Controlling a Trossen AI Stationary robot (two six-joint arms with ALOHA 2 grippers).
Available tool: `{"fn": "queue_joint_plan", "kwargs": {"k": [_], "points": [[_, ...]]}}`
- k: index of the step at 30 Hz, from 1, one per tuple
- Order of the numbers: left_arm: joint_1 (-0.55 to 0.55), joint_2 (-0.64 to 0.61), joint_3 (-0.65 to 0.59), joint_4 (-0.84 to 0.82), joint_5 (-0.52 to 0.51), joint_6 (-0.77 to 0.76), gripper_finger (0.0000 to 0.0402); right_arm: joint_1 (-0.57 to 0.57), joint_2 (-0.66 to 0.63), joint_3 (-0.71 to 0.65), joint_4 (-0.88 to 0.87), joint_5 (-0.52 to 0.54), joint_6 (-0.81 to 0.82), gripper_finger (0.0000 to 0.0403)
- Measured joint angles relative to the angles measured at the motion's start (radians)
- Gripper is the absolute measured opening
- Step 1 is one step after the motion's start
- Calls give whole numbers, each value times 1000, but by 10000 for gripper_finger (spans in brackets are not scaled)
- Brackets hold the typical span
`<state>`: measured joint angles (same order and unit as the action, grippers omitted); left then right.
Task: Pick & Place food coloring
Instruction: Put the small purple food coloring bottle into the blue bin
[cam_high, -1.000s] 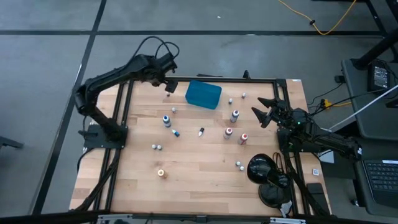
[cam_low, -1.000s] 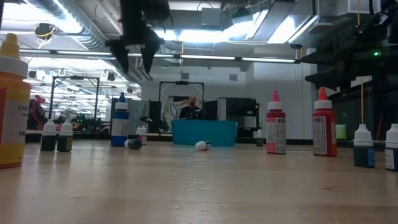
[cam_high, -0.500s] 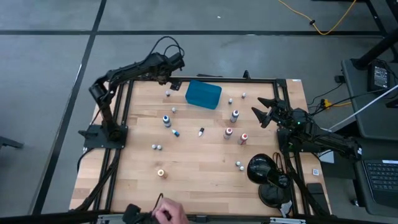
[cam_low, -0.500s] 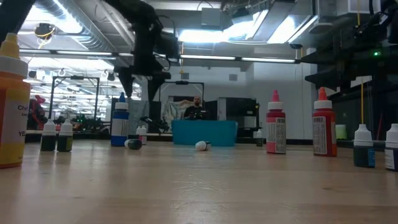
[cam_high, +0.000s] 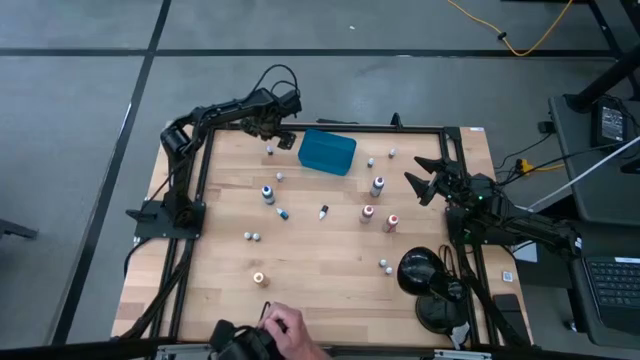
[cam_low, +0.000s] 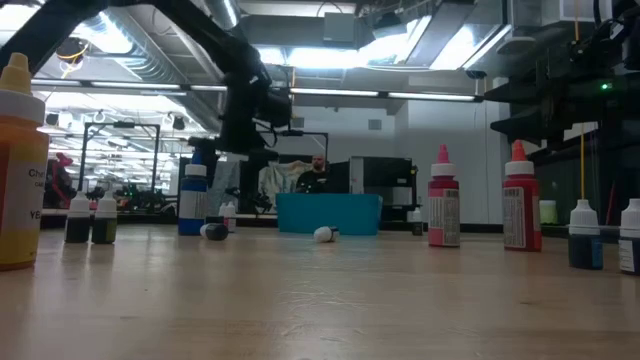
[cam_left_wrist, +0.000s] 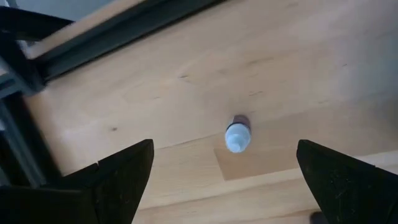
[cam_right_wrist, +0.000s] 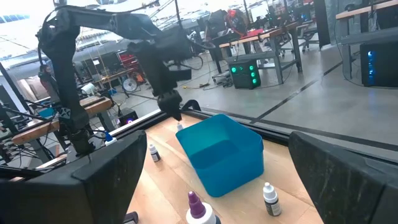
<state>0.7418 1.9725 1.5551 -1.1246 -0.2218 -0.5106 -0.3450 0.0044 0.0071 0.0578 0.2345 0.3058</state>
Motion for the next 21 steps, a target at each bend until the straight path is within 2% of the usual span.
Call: {"fn": "queue_joint_plan", "kwargs": {"k": [7, 15, 21], "points": [[0, 38, -30, 13, 24, 1, 387, 0, 0, 0, 0, 0, 0, 392], [0, 38, -115, 137, 76, 35, 387, 0, 0, 0, 0, 0, 0, 392], [7, 38, -124, 162, 84, 52, 387, 0, 0, 0, 0, 0, 0, 392]]}}
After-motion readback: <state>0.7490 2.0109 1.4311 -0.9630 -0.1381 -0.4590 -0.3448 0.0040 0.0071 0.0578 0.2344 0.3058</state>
